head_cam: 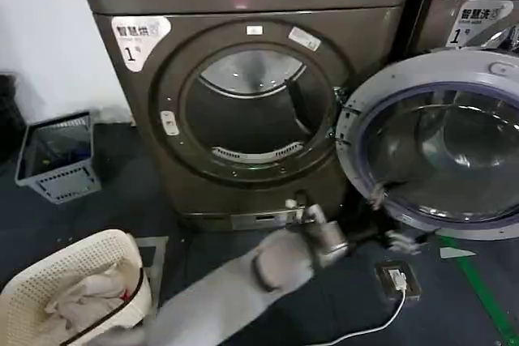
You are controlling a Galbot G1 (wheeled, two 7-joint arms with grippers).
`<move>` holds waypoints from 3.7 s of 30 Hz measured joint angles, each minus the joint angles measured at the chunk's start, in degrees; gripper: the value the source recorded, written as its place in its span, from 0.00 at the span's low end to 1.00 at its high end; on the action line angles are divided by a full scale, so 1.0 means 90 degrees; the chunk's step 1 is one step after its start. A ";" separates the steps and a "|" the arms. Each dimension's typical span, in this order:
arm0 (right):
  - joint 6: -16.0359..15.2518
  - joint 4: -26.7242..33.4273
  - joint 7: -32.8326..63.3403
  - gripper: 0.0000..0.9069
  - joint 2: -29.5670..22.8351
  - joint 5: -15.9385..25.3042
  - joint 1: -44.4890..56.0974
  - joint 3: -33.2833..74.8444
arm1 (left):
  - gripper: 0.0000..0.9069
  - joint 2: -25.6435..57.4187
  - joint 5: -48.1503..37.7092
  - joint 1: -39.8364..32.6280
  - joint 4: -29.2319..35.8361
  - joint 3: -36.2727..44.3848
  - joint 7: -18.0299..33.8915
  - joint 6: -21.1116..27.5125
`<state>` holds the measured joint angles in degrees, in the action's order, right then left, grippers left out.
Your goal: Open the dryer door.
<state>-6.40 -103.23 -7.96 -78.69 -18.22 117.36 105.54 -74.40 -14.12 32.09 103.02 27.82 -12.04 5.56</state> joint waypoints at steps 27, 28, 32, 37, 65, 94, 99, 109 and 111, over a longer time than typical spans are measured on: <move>-0.0488 -0.0743 -0.0098 1.00 -0.0046 -0.0054 -0.0181 -0.0132 | 1.00 0.3593 -0.0908 0.3908 0.2091 -0.4191 0.0194 0.0905; -0.0521 -0.0763 -0.0091 1.00 -0.0055 -0.0055 -0.0187 -0.0133 | 1.00 0.3613 -0.1021 0.4087 0.2122 -0.4412 0.0223 0.1051; -0.0589 -0.0761 -0.0023 1.00 -0.0115 -0.0003 -0.0195 -0.0143 | 1.00 0.3622 -0.1477 0.4832 0.2285 -0.5213 0.0376 0.1548; -0.0617 -0.0690 0.0124 1.00 -0.0219 0.0117 -0.0201 -0.0171 | 1.00 0.3473 -0.2171 0.5745 0.2493 -0.6289 0.0886 0.2289; -0.0529 -0.0592 0.0345 1.00 -0.0725 -0.0210 -0.0160 -0.0061 | 1.00 0.4167 -0.7818 0.7588 0.1873 -0.8543 0.5218 0.4073; -0.0363 -0.0632 0.0280 1.00 -0.0831 -0.0358 -0.0219 -0.0126 | 1.00 0.4663 -0.8706 0.7750 0.1741 -0.8757 0.5623 0.4070; -0.0364 -0.0648 0.0276 1.00 -0.0849 -0.0348 -0.0225 -0.0134 | 1.00 0.4680 -0.8753 0.7704 0.1737 -0.8757 0.5644 0.4070; -0.0359 -0.0676 0.0263 1.00 -0.0871 -0.0349 -0.0205 -0.0128 | 1.00 0.4705 -0.8952 0.7700 0.1722 -0.8755 0.5757 0.4070; -0.0359 -0.0682 0.0261 1.00 -0.0872 -0.0352 -0.0214 -0.0125 | 1.00 0.4713 -0.8988 0.7692 0.1722 -0.8758 0.5777 0.4070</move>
<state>-9.62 -109.37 -5.61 -86.54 -21.39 115.43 104.42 -31.98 -95.01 101.32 118.53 -51.00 39.95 42.19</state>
